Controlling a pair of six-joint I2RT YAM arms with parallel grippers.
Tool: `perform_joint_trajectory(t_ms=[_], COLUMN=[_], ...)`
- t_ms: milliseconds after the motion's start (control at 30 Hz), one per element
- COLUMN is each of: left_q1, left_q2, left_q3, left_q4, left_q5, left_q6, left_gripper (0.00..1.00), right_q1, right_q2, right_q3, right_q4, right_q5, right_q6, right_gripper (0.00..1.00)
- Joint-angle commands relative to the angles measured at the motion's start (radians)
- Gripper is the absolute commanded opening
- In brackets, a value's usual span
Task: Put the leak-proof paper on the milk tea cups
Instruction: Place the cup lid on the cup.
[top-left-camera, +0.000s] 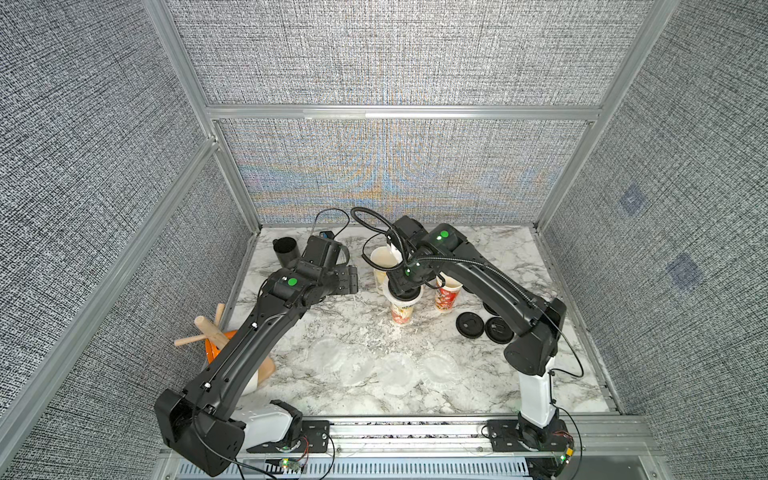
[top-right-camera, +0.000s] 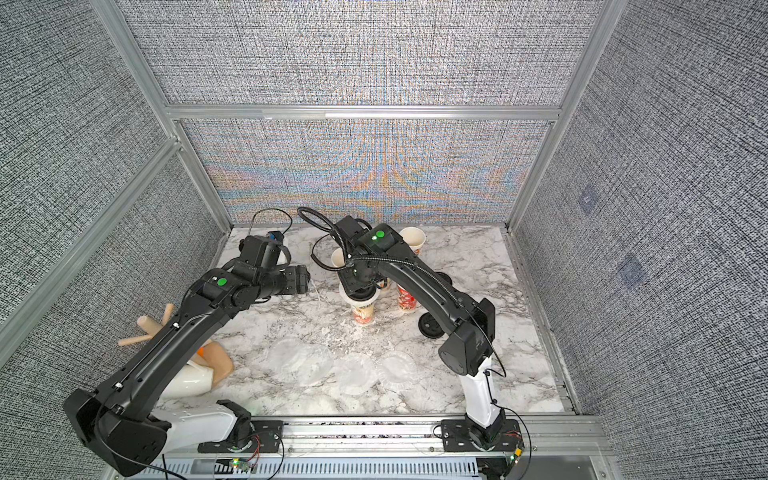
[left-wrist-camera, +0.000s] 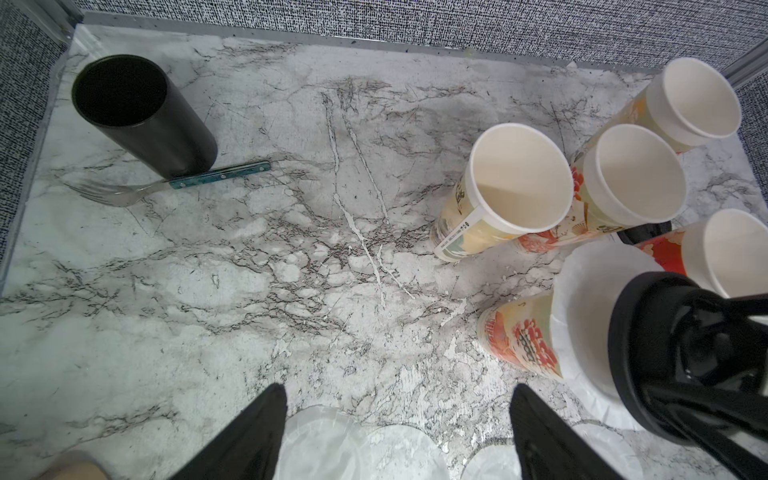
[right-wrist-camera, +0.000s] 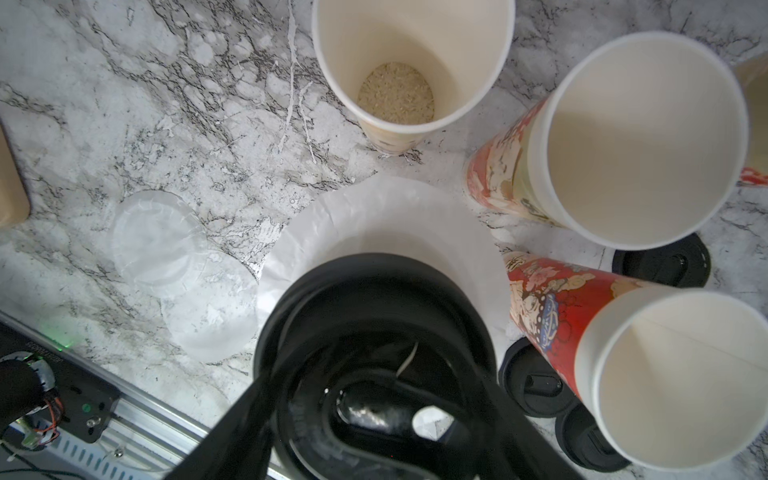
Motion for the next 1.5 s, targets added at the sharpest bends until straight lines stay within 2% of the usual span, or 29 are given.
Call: perform_joint_trajectory(t_ms=[0,467,767,1467], left_q1=[0.006,0.021,0.028,0.031], left_q2=[-0.009,-0.017,-0.017,-0.01], left_q3=[-0.004,-0.02,-0.023,-0.026], left_q4=[0.004,0.008,0.013,0.021], left_q5=[0.009,0.021,0.032,0.043], left_q6=[0.009,0.019,0.02,0.021], left_gripper=[0.86,0.86,0.86,0.86], right_q1=[-0.001,-0.006,-0.007,0.003], right_q2=[0.01,0.061,0.059,0.048], right_q3=[0.006,0.024,0.02,-0.002], right_q4=[-0.002,0.0,-0.001,0.002], right_q5=[0.03,0.055,0.048,0.023], right_q6=[-0.004,-0.003,-0.003,-0.006], right_gripper=[0.67,0.69,0.74,0.79])
